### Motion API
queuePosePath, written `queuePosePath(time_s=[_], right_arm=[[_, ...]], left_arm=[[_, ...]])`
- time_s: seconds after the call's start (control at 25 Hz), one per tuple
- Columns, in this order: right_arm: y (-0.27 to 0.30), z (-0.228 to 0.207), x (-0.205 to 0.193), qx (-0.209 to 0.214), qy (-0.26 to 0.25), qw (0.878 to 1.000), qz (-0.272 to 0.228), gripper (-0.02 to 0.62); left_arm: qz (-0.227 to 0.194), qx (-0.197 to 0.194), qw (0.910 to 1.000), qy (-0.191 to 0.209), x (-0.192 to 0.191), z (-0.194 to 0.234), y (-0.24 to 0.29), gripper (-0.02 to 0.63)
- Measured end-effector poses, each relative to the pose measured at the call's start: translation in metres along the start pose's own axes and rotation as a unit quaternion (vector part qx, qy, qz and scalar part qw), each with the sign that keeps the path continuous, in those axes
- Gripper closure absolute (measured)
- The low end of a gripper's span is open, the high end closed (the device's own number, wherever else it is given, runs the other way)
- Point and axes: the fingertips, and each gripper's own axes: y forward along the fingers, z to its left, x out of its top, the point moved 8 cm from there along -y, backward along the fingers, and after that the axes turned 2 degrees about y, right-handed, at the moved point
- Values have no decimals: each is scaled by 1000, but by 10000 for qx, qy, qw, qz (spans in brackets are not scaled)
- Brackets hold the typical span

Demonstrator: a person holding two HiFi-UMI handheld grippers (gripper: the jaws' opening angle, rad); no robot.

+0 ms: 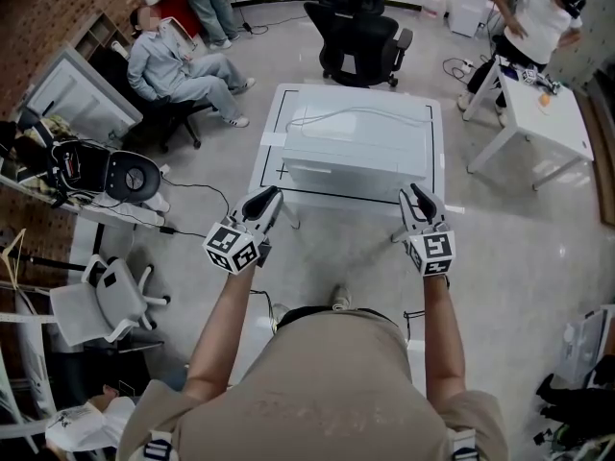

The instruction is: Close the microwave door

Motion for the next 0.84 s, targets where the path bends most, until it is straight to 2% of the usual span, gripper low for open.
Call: queuePosePath(time_s=[0.84], right_arm=[[-8, 2, -4, -144, -91, 9998, 39, 515]], left_arm=[[105, -176, 9998, 41, 0, 1, 6, 566]])
